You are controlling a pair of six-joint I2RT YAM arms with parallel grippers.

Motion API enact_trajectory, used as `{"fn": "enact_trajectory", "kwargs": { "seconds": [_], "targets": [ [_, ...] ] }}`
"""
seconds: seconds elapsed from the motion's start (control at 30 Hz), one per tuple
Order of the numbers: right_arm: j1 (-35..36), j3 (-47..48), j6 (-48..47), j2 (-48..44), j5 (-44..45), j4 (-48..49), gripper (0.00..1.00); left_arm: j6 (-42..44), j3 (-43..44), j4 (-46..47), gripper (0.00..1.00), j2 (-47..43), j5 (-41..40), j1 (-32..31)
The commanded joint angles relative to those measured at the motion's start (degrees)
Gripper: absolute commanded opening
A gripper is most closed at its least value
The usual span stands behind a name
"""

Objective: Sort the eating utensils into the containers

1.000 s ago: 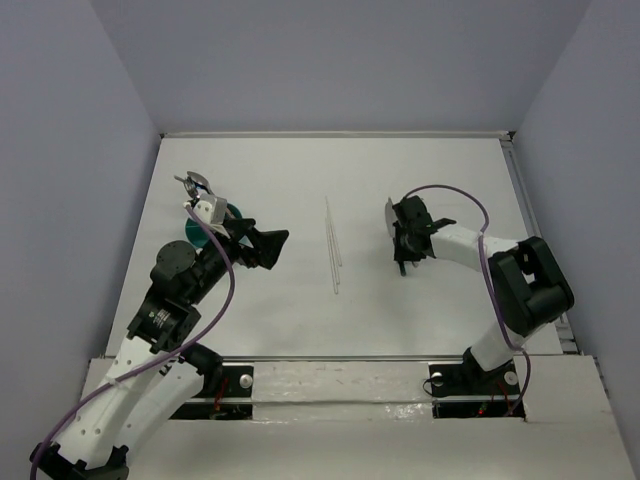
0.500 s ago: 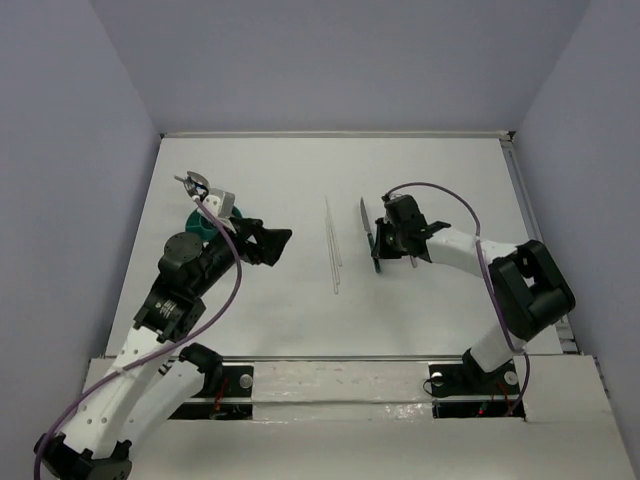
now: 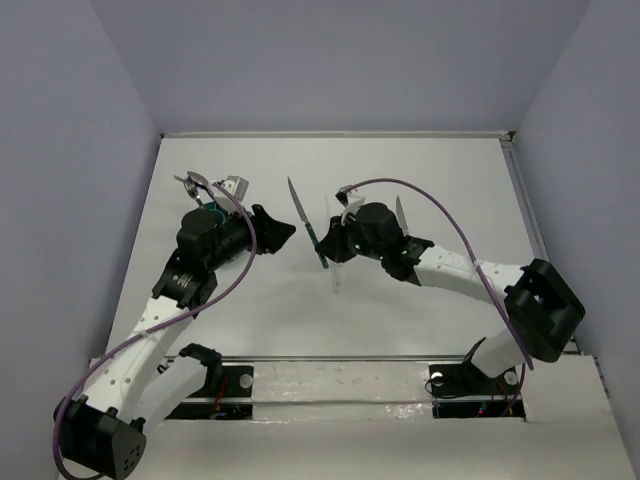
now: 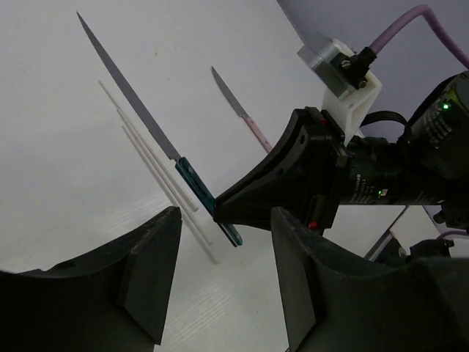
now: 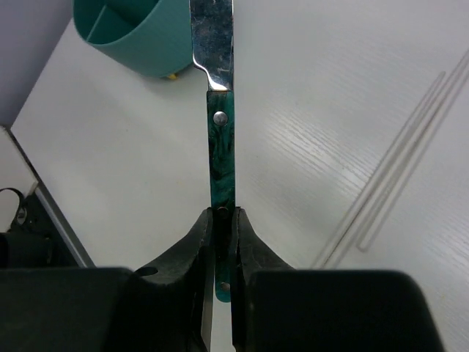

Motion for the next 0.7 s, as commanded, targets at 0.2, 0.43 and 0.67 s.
{"fn": "enact_trajectory", "kwargs": {
  "seconds": [0.2,0.43,0.67],
  "targets": [
    [2.9,4.5,-0.5,-0.5,-1.3,12.2,0.00,-2.1,1.1,2.1,0.32,7.5,5.4,3.3],
    [4.6,6.6,-0.7,1.3,-2.7,12.8,0.00,-3.5,0.9,3.7,0.32,10.1,7.5,3.3],
    [6.3,7.6,-0.8,2.5,-4.1,12.7,0.00,-4.3,0.4,4.9,0.32,9.7,7.1,4.3]
  ]
}}
